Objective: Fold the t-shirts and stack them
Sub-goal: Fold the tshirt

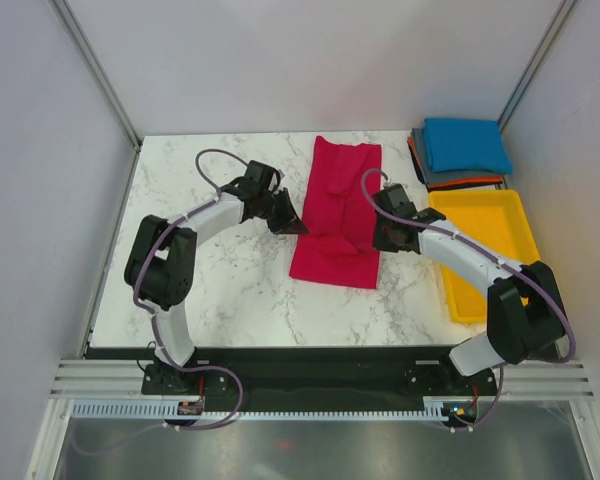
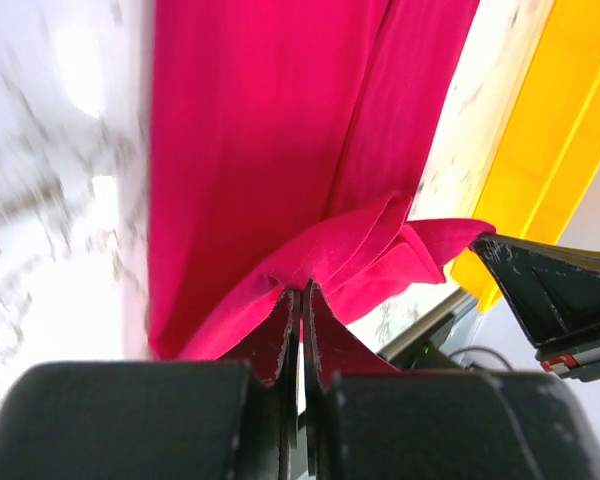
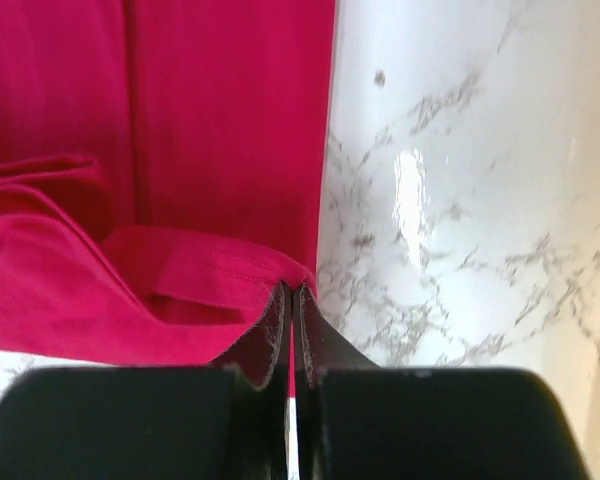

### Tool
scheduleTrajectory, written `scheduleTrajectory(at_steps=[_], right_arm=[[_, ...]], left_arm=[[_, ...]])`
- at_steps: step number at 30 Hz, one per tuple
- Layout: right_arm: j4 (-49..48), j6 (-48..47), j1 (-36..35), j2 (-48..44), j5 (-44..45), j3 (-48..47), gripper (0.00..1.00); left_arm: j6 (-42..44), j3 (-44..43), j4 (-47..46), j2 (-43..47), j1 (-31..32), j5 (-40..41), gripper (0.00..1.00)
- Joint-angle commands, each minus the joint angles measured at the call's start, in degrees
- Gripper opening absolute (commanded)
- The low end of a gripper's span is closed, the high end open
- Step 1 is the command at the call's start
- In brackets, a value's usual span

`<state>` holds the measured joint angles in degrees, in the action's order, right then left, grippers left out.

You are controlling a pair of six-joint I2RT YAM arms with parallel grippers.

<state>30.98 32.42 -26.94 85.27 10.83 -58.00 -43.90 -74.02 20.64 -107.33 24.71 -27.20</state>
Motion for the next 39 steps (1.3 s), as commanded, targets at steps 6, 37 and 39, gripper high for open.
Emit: scheduleTrajectory(at_steps=[6,37,39], right_arm=[[-4.69,-8.34,6.55,9.64,-10.30,-10.90,0.00],[-6.37,-6.94,16.57,28.27,-18.21,-27.24,0.05],[-5.67,-6.76,17.27,29.85,-19.35,-29.09,0.05]], left_arm=[[8.65,-18.95,2.03,-10.96,-3.18,-6.37,0.02],[9.01,-40.42,5.20,-28.47,-9.24,-6.82,0.22],[9.53,-39.98,5.37,-27.06,-10.46,-5.59,0.26]])
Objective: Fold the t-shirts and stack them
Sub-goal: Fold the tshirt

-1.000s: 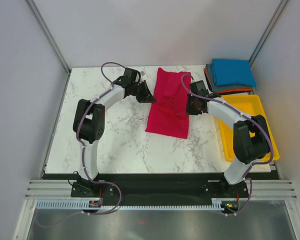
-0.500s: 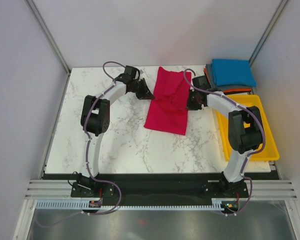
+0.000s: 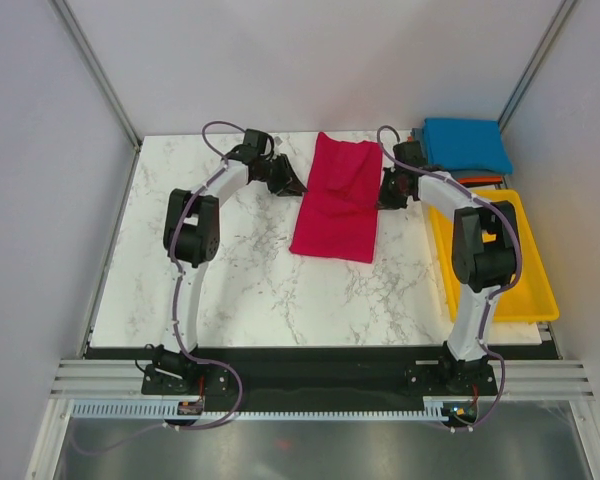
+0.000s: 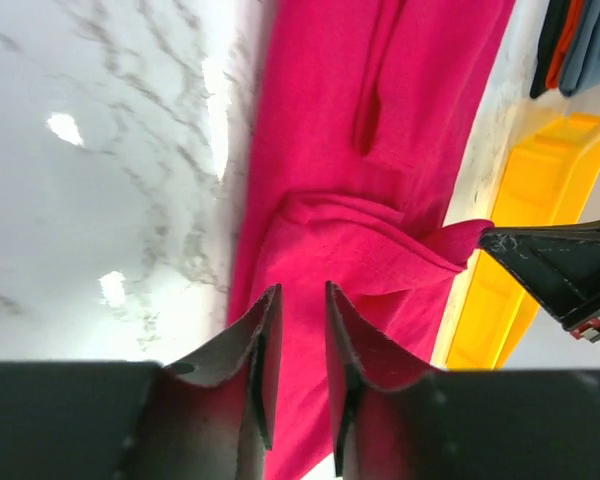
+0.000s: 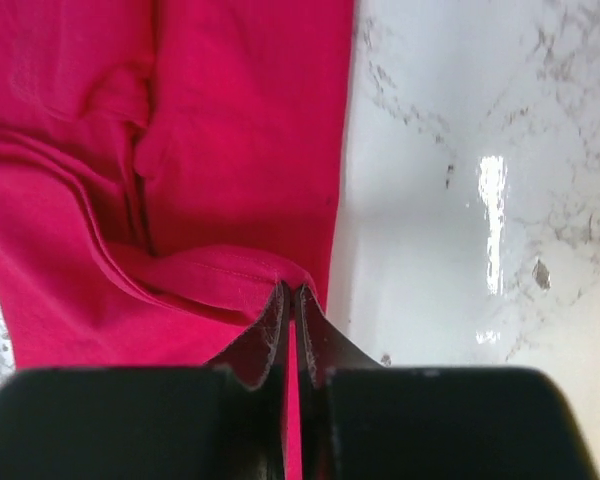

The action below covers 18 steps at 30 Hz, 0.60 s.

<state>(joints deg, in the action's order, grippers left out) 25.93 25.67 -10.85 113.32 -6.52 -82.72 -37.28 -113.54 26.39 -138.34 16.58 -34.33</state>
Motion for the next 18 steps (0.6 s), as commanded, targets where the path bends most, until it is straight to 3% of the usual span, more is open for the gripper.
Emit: scheduleTrajectory(at_steps=[1,3,4,5,7,18], right_arm=[[-0.01,-0.35,1.36,2.25,-2.78,-5.86,0.09],[0.61,-0.80,1.71,3.05,-4.20,-6.84,0.22],[0.96,-0.62,1.80,2.88,-4.02,-6.76,0.36],[1.31,-0.62,1.89,2.53,-3.94,-6.41,0.38],[1.49,0.08,1.98,-0.63,-3.50,-4.04,0.40],[3.16,-2.20,-0.92,-16.89,-10.17,14.84,0.48]], left_arm=[[3.52,0.15,-0.38,4.57,-2.78,1.72,0.32],[4.14,1.21,-0.20,6.94,-3.83,1.81,0.39],[5.19,2.78,-0.11,7.82,-4.10,1.81,0.41],[5.81,3.75,0.24,9.74,-4.27,1.81,0.41],[7.39,8.14,0.42,12.12,-4.36,1.89,0.46],[9.77,31.87,-2.92,26.36,2.22,2.42,0.46]])
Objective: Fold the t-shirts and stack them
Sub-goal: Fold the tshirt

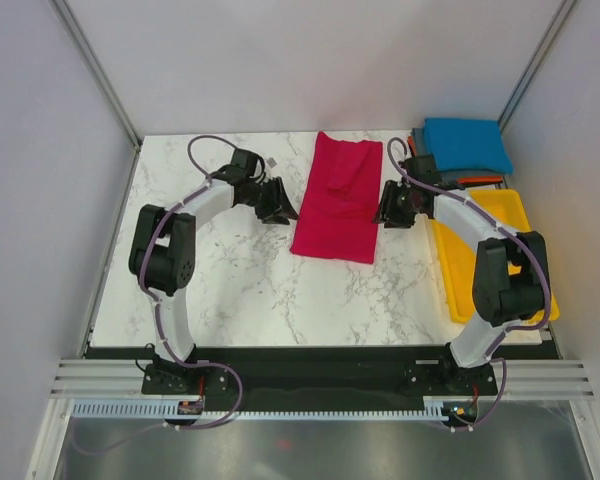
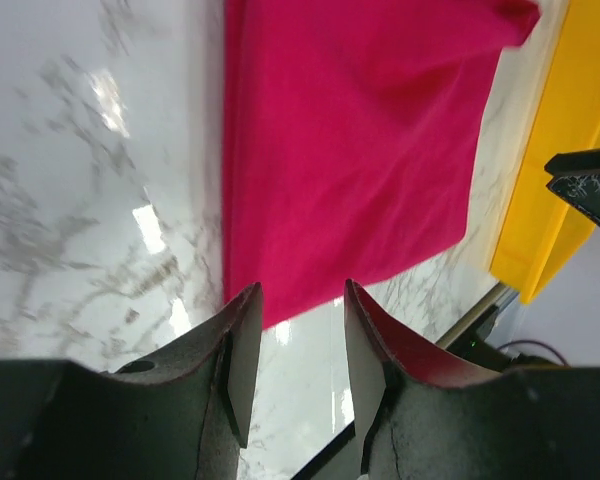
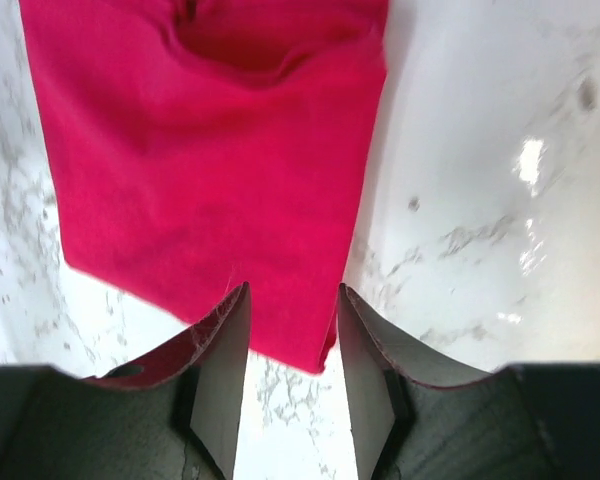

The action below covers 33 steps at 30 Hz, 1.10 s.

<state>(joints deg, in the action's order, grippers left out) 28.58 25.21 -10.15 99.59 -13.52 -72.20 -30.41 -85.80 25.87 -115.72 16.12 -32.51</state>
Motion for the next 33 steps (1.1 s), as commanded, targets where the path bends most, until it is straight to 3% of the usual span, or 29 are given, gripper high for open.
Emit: scheduleTrajectory(at_steps=[1,16,20,21,23,24,28,31,33], right_arm=[[0.34,-2.09,-1.89,-3.70,-3.70,5.22,0.48],[-7.04,-4.29,-3.29,-3.09,-8.71,14.90,0.50],[-9.33,-3.68,-3.65,-3.44,-10.74,17.35,0.47],[-10.03,-3.59,-3.73,-3.61,-11.00,18.40,0.44],[-10.47,-3.33,-3.82,-4.31,-11.27,19.29,0.36],[-10.65,-3.24,-3.82,-4.49,-11.09,20.08,0.23],[-10.65,-2.28,-4.17,-6.69,-9.86,22.63,0.00],[-10.30,-1.48,-4.96,-10.45,-8.55,25.44,0.00],[-9.42,-1.04,-5.14,-12.04,-7.40,27.46,0.00]], left_arm=[[2.82,6.32,-2.92,4.44,3.04,1.13,0.46],[2.82,13.11,-5.48,2.17,5.50,3.86,0.46],[2.47,14.34,-6.18,2.52,5.77,2.11,0.32],[2.20,15.21,-6.35,3.21,5.85,1.84,0.19],[1.50,16.36,-6.44,4.01,6.03,1.66,0.07],[0.63,17.67,-6.44,4.88,6.12,1.66,0.02],[-1.31,21.63,-6.36,8.13,7.17,3.94,0.02],[-2.10,24.62,-6.44,10.24,8.22,4.74,0.05],[-2.63,26.29,-6.62,11.48,8.75,4.65,0.14]])
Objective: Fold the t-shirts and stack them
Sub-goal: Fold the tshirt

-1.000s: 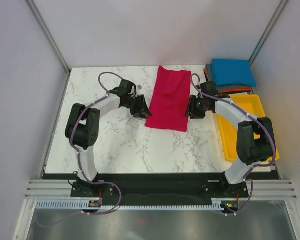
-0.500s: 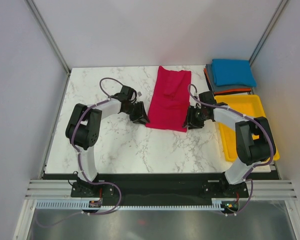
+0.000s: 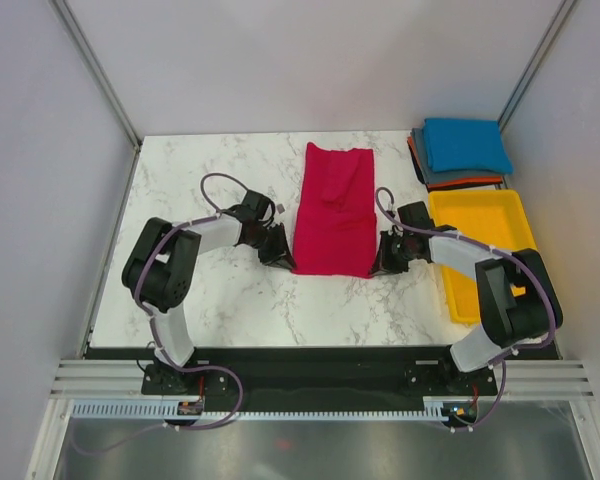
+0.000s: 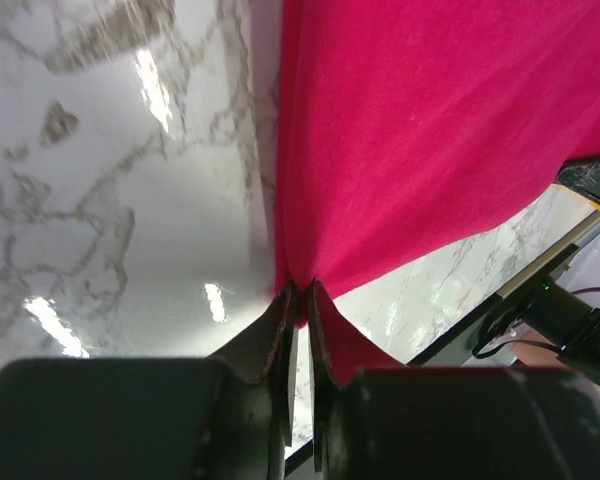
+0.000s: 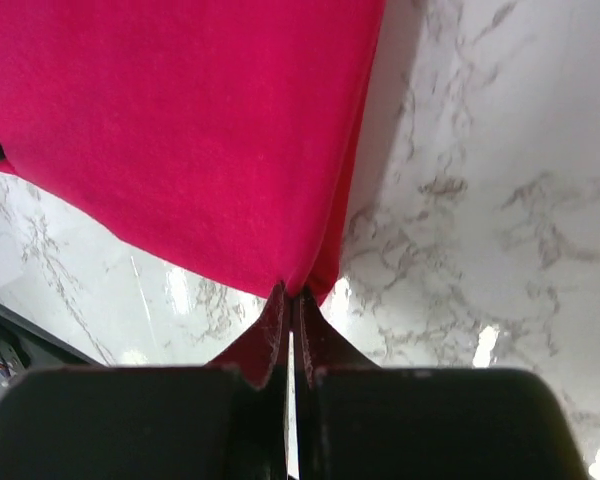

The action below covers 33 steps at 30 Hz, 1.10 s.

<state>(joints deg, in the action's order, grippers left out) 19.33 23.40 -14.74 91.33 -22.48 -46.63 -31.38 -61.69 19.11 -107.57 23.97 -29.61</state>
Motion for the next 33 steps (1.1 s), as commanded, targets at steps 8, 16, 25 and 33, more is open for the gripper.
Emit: scheduleTrajectory(at_steps=[8,16,25,33], right_arm=[[8.25,-0.02,-0.73,-11.26,6.48,1.91,0.39],[12.22,-5.36,-0.38,-3.46,12.02,-14.42,0.44],[15.29,-17.50,3.49,13.25,7.37,-30.25,0.50],[12.93,-20.85,6.30,19.23,2.45,-33.35,0.52]], left_arm=[[-3.70,4.41,2.24,11.85,1.52,5.52,0.43],[1.84,-15.35,6.11,1.50,-0.94,5.09,0.45],[9.31,-32.16,10.41,-14.14,-2.78,2.89,0.44],[12.92,-35.51,10.42,-18.64,-2.78,3.33,0.45]])
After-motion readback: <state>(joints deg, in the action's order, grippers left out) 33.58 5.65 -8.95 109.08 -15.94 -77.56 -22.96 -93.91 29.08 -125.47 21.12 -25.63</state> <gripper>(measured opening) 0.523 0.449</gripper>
